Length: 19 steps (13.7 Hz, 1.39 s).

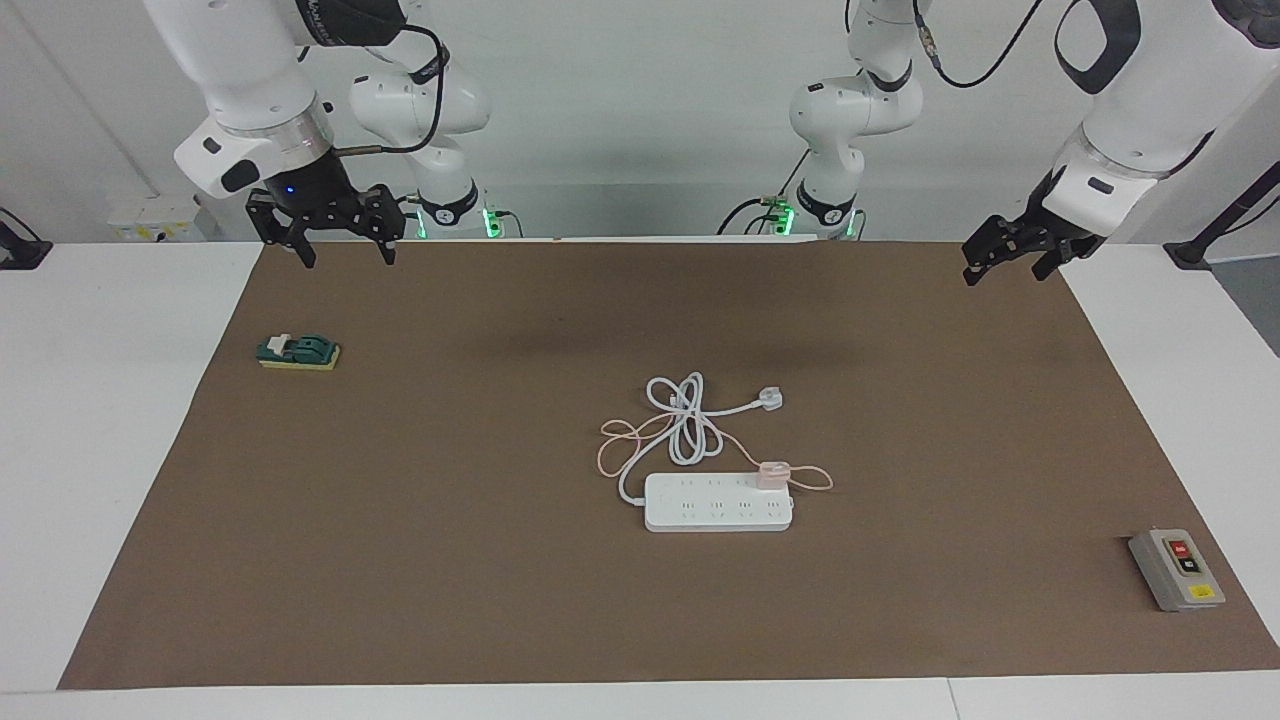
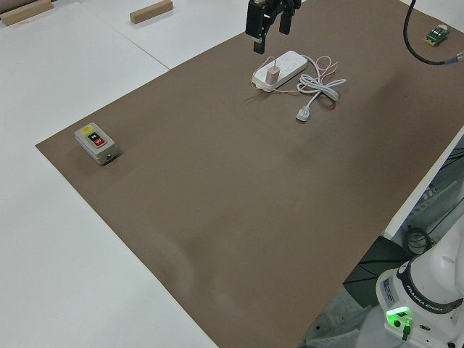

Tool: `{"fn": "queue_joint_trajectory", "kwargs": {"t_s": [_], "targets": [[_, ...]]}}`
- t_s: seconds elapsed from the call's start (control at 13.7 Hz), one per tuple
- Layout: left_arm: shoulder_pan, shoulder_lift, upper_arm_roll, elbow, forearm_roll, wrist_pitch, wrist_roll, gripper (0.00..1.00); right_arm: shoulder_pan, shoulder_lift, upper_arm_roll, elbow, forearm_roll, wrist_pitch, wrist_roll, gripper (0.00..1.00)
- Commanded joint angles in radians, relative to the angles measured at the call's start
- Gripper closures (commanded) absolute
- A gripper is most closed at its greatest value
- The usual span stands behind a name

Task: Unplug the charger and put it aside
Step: 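Reach the left gripper to the pink charger while the right gripper reaches the strip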

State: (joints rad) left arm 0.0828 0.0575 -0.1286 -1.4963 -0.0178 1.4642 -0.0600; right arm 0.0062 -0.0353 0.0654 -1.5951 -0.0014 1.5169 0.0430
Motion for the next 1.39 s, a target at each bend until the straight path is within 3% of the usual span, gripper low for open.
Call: {"fn": "queue_joint_trajectory", "kwargs": {"t_s": [0.0,0.66,0.8,0.95,1.1,1.31], "targets": [[-0.018,-0.008,0.009,-0.013,0.019,0.021,-0.009,0.00,-0.011,-0.026,0.008,-0.029,0.021,0.011,-0.003,0.00],[-0.015,-0.028,0.009,-0.038,0.019,0.047,-0.021,0.00,-0.023,-0.024,0.007,-0.029,0.021,0.008,-0.002,0.00],[-0.005,-0.041,0.007,-0.080,0.004,0.114,-0.071,0.00,-0.032,-0.026,0.004,-0.028,0.021,-0.003,-0.008,0.00],[-0.018,-0.018,0.009,-0.082,-0.016,0.128,-0.299,0.00,-0.032,-0.026,0.004,-0.029,0.021,-0.011,-0.002,0.00],[-0.076,0.054,0.009,-0.052,-0.016,0.128,-0.506,0.00,-0.025,-0.026,0.004,-0.034,0.023,0.000,0.014,0.00],[-0.161,0.215,0.010,0.065,-0.024,0.156,-0.956,0.00,0.041,-0.003,0.011,-0.075,0.088,0.078,0.299,0.00]]}}
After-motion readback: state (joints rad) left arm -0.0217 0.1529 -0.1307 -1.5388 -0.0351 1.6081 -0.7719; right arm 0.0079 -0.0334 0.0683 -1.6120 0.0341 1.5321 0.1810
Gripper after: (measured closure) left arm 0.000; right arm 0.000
